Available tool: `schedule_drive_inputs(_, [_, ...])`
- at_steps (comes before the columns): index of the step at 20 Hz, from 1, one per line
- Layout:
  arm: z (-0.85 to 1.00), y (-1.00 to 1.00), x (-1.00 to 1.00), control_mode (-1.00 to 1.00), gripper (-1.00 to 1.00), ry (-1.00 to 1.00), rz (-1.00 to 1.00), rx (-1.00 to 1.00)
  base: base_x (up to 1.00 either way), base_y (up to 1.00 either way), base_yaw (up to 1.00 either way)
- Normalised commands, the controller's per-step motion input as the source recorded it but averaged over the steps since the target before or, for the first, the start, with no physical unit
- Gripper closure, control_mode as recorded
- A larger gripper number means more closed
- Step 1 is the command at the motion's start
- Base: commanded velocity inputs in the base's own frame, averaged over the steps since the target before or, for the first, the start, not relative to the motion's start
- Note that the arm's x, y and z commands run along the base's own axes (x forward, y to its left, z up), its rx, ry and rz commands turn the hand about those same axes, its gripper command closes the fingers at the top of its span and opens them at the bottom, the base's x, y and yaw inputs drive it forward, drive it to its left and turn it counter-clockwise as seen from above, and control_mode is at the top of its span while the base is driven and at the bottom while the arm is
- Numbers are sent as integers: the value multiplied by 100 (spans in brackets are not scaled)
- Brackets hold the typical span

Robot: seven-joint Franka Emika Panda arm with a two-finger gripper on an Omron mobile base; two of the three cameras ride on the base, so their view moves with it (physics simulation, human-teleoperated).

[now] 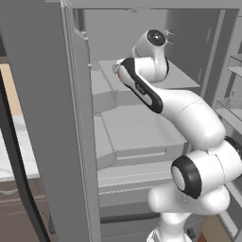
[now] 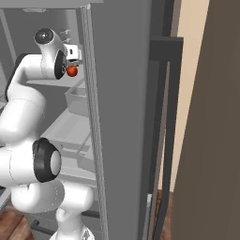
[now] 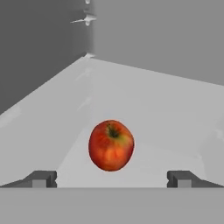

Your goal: Pick the apple and banana from the fridge and place them inside the tupperware on the counter.

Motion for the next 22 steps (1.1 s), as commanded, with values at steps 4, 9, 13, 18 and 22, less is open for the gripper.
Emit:
schedule_drive_inputs(4, [-16, 4, 12, -100, -100, 0, 0, 0, 0, 0, 0])
schedule_drive_inputs(9, [-11, 4, 13, -100, -100, 0, 0, 0, 0, 0, 0])
schedule_drive_inputs(13, [-8, 4, 16, -100, -100, 0, 0, 0, 0, 0, 0])
schedule_drive_inputs(18, [-4, 1, 10, -100, -100, 0, 0, 0, 0, 0, 0])
schedule_drive_inputs(22, [-1, 0, 5, -100, -100, 0, 0, 0, 0, 0, 0])
